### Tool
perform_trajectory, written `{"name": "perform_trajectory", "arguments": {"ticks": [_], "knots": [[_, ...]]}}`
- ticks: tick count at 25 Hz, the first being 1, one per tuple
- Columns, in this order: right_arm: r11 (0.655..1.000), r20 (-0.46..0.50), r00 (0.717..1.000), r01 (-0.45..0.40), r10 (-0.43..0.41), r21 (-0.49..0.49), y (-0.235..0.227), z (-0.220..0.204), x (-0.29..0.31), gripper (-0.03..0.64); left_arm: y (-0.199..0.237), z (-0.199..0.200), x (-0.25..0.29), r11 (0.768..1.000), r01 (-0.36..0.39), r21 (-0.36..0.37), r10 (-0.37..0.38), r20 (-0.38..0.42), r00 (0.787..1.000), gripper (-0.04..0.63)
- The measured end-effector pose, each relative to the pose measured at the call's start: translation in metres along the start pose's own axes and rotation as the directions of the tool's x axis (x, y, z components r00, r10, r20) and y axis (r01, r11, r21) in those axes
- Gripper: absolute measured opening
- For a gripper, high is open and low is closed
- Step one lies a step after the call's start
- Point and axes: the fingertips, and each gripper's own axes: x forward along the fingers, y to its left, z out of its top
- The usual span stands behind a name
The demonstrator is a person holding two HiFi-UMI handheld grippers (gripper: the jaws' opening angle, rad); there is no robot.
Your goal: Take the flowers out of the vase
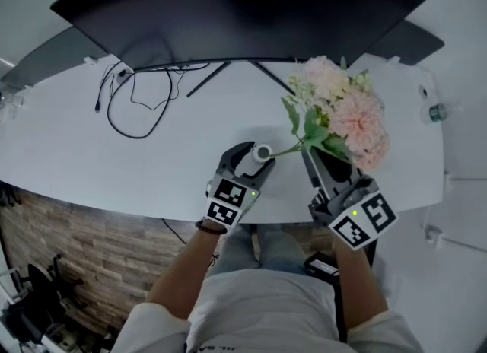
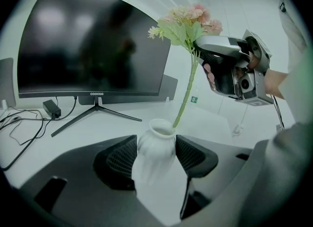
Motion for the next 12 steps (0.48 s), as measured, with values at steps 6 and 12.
{"name": "perform_trajectory", "arguments": {"ticks": [6,12], "knots": [[1.000,-0.012,1.000,0.021,-0.021,-0.008,-0.0049,-0.0014,-0.0040,0.067,0.0035,-0.0007,-0.0003,1.000,0.000,-0.003,0.000,-0.002,1.000,0.252],[0.999,-0.036,0.999,0.039,-0.039,-0.009,-0.0099,-0.0086,-0.0061,0.067,0.0084,0.0001,-0.0016,1.000,0.004,-0.003,-0.004,-0.008,1.000,0.252]]}}
